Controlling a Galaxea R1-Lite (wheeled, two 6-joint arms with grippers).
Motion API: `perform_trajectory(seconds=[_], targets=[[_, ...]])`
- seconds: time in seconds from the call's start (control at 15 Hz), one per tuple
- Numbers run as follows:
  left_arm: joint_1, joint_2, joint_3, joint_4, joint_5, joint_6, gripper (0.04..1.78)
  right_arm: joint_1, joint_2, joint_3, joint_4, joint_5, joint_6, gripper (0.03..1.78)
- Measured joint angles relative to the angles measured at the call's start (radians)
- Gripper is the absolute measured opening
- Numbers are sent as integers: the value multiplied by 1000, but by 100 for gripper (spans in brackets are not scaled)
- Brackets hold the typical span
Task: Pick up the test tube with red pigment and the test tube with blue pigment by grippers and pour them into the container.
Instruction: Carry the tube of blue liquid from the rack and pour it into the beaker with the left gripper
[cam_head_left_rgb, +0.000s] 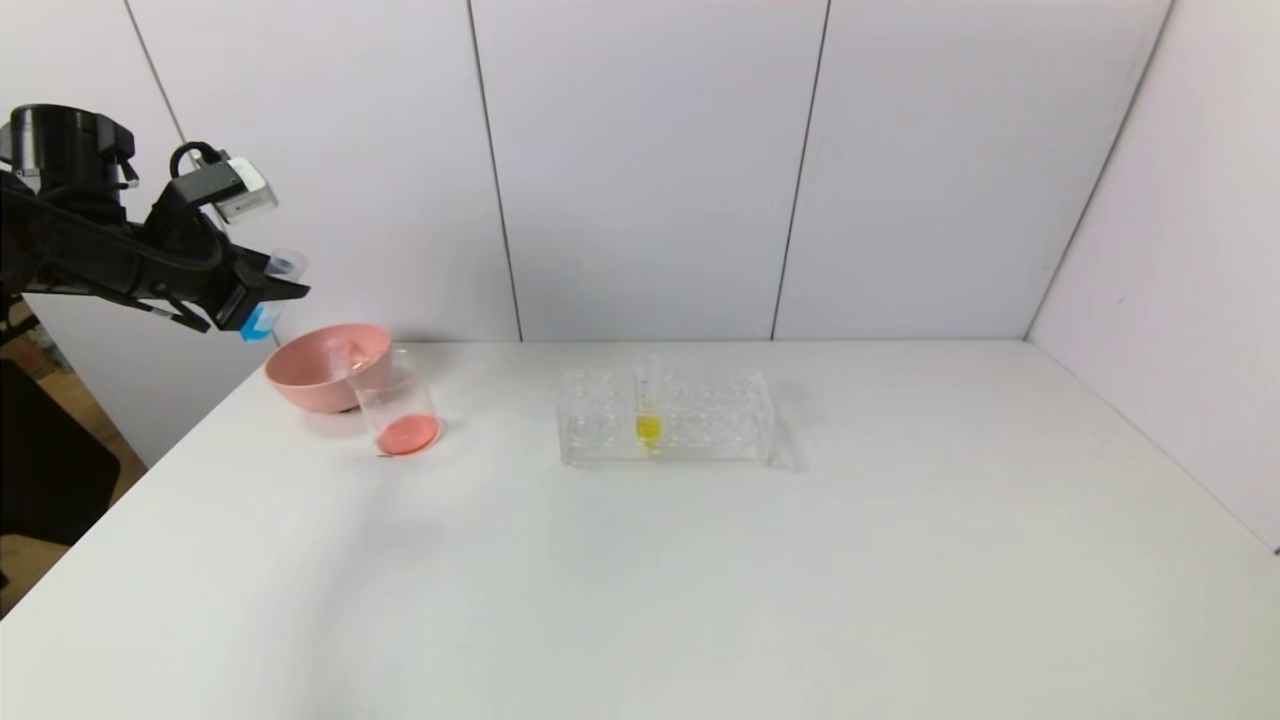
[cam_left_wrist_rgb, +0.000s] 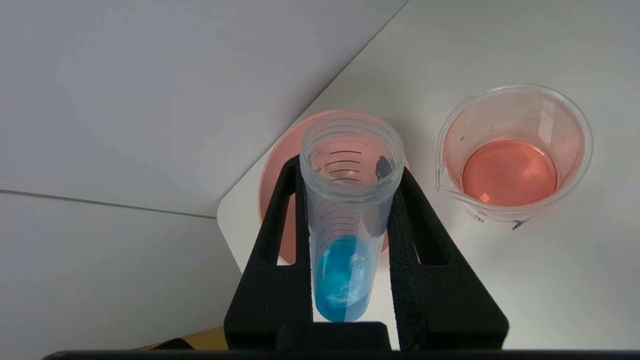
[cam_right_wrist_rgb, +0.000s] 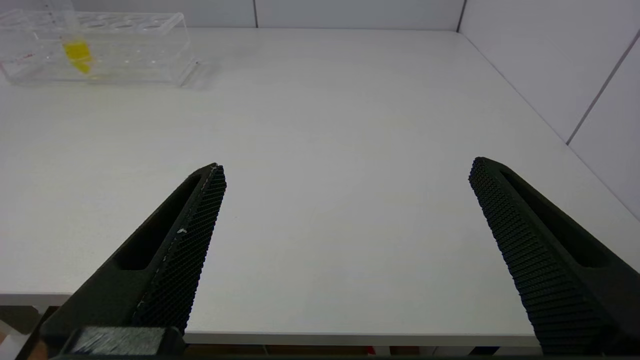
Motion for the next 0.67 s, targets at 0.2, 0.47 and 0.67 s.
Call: perform_trajectory(seconds=[0.2, 0.47, 0.67], targets=[[-1, 24, -53, 54, 0, 63, 45, 0, 0, 0, 0, 0, 0, 177], [1, 70, -132, 127, -39, 168, 45, 0, 0, 0, 0, 0, 0, 177], [13, 90, -158, 147, -54, 193, 45, 0, 0, 0, 0, 0, 0, 177]])
